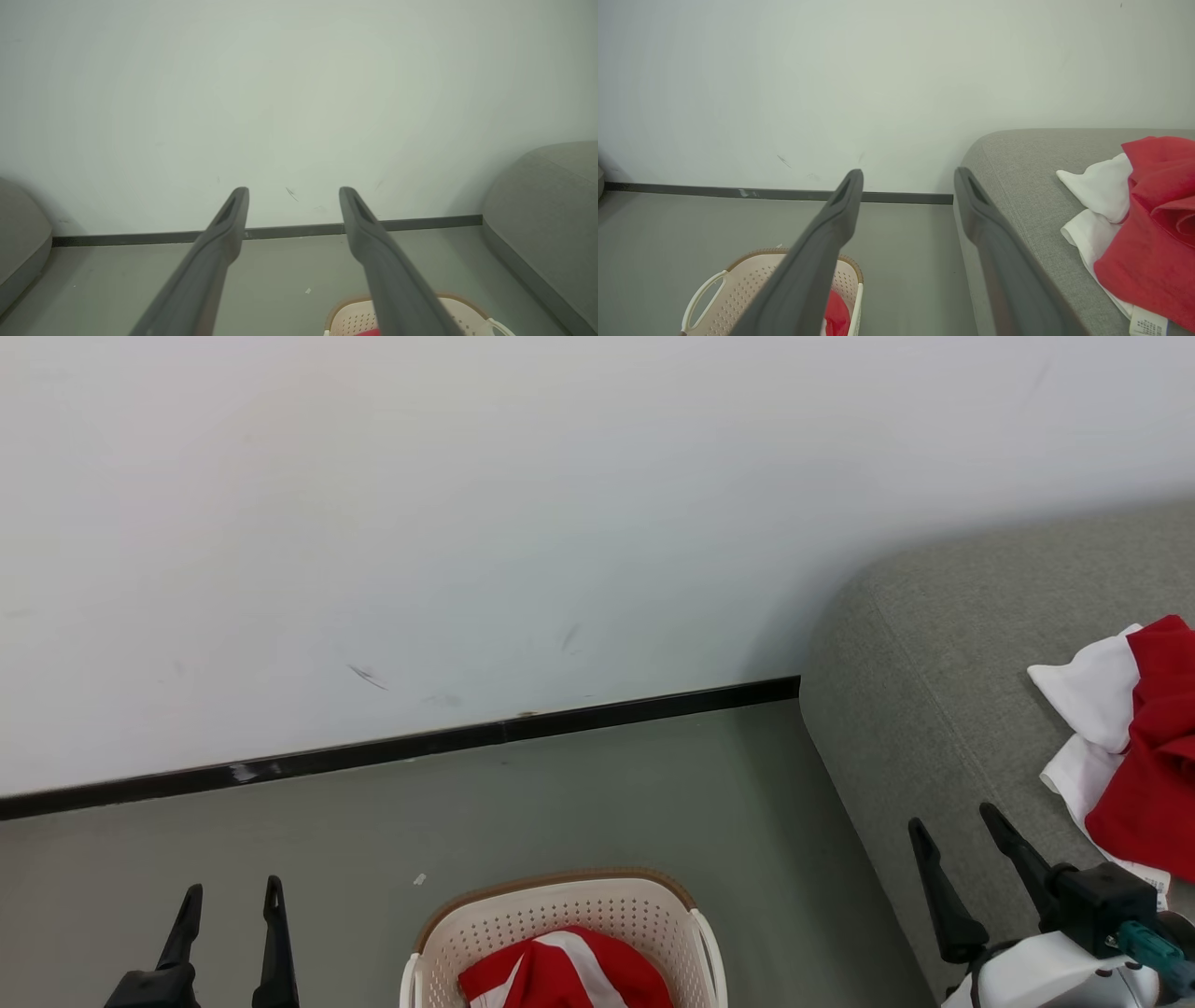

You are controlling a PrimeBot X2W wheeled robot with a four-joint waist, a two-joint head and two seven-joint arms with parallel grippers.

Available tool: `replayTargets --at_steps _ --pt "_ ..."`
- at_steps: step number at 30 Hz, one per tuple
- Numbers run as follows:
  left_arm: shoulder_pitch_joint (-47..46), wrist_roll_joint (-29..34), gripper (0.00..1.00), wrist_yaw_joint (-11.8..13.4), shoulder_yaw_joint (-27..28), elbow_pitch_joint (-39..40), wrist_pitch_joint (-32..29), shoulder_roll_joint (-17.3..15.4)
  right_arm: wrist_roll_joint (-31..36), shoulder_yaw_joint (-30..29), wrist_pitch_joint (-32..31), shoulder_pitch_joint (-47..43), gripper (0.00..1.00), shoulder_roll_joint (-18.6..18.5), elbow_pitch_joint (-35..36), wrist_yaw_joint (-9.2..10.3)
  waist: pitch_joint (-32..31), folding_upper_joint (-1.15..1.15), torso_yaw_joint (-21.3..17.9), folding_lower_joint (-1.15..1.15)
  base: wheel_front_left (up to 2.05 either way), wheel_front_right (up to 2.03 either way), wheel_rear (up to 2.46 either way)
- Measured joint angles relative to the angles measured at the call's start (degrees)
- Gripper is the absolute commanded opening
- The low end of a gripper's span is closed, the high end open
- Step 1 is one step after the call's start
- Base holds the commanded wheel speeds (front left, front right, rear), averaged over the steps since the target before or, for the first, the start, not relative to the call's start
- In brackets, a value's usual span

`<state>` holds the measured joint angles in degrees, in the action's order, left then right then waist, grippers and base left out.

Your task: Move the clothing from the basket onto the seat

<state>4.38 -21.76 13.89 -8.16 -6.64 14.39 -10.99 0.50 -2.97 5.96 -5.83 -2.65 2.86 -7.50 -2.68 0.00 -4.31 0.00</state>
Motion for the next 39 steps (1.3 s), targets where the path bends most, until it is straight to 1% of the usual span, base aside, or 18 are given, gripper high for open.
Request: replayTargets --at_steps 13,16,21,25,27,30,39 --pt "0.7 0.0 1.0 0.1 0.0 1.7 -0.2 -0.1 0.0 0.0 -0.5 -0.1 1.0 0.1 1.1 0.0 1.0 0.0 0.2 0.0 0.0 0.0 0.0" --pt "0.7 0.0 1.0 -0.1 0.1 1.5 -0.2 -0.5 0.0 0.1 -0.5 -0.1 1.0 0.1 1.6 0.0 1.3 0.0 0.2 0.0 0.0 0.0 0.0" --pt "0.4 0.3 1.0 -0.7 -0.6 1.6 -0.7 -1.6 0.0 1.3 -0.6 0.1 1.0 0.1 2.2 0.0 2.1 0.0 0.2 0.0 0.0 0.0 0.0" --pt "-1.7 0.7 1.0 -1.6 -1.5 1.6 -1.3 -2.2 0.0 2.3 -0.7 0.4 1.0 0.1 2.4 0.0 2.8 0.0 0.1 0.0 0.0 0.0 0.0" --pt "-2.8 0.7 1.0 -2.5 -2.1 1.5 -1.9 -2.4 0.0 2.8 -0.7 0.5 1.0 0.0 2.5 0.0 3.3 0.0 0.1 0.0 0.0 0.0 0.0" --pt "-4.2 1.2 1.0 -2.6 -3.4 0.5 -2.8 -2.4 0.0 3.6 -0.7 0.6 1.0 0.0 2.8 0.0 4.0 0.0 0.0 0.0 0.0 0.0 0.0" --pt "-8.4 2.2 1.0 -4.5 -7.2 -3.5 -5.4 -1.4 0.0 2.9 -1.3 1.7 1.0 -0.2 4.1 0.0 7.0 0.0 -0.6 0.0 0.0 0.0 0.0"
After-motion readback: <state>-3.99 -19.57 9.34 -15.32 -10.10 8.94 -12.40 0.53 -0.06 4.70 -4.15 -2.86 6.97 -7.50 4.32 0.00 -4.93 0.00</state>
